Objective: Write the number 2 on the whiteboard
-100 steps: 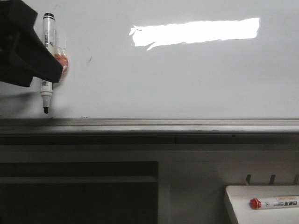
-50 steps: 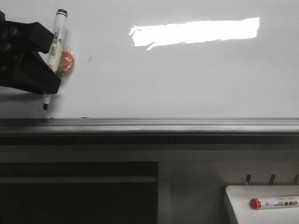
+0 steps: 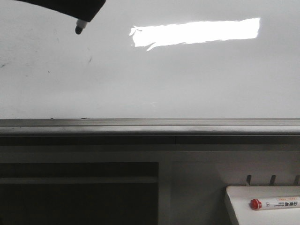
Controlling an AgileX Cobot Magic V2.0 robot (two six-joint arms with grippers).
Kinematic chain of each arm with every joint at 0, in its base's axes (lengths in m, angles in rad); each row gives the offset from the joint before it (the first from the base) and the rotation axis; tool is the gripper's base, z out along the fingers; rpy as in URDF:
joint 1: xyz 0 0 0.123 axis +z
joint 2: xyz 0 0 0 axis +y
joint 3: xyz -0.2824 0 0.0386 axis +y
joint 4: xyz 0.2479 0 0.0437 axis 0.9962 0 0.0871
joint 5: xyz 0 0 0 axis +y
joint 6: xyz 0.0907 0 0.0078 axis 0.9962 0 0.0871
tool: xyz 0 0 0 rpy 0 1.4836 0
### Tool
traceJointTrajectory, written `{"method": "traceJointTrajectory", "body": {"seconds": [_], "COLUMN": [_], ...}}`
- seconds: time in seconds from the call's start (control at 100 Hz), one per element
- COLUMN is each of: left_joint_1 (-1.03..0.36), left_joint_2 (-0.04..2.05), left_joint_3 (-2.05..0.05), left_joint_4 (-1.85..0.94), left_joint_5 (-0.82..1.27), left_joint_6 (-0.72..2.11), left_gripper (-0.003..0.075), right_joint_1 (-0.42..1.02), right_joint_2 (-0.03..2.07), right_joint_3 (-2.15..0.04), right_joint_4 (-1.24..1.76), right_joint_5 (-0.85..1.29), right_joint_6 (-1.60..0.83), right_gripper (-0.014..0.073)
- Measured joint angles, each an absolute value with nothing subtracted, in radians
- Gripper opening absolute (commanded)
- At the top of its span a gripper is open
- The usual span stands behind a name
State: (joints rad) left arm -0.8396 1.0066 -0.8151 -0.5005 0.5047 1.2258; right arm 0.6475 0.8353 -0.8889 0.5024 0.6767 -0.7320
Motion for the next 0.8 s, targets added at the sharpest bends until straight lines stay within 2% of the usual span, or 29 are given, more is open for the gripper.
{"method": "traceJointTrajectory", "body": {"seconds": [0.26, 0.43, 0.5, 0.61, 0.7, 0.77, 0.8], "left_joint_1": [-0.842, -0.842, -0.842, -0.842, -0.842, -0.842, -0.842], "left_joint_2": [1.007, 1.007, 1.007, 1.007, 1.007, 1.007, 1.005], "left_joint_3": [-0.815, -0.815, -0.815, -0.815, -0.815, -0.815, -0.815], "left_joint_4": [-0.5, -0.522, -0.529, -0.532, -0.538, -0.54, -0.54], "left_joint_5": [0.516, 0.516, 0.516, 0.517, 0.517, 0.506, 0.5], "left_joint_6": [1.239, 1.241, 1.241, 1.236, 1.197, 1.159, 1.142], "left_gripper": [-0.002, -0.002, -0.002, -0.002, 0.0004, 0.0091, 0.0154], "right_joint_1": [0.862, 0.909, 0.911, 0.911, 0.911, 0.911, 0.911], "right_joint_2": [0.971, 1.03, 1.045, 1.052, 1.052, 1.052, 1.052], "right_joint_3": [-0.889, -0.889, -0.889, -0.889, -0.889, -0.889, -0.889], "right_joint_4": [0.504, 0.506, 0.508, 0.506, 0.502, 0.502, 0.502], "right_joint_5": [0.499, 0.407, 0.388, 0.383, 0.385, 0.381, 0.374], "right_joint_6": [-0.769, -0.777, -0.777, -0.781, -0.792, -0.792, -0.792], "right_gripper": [0.0349, 0.0333, 0.0227, -0.0083, -0.0071, -0.0071, -0.0071]}}
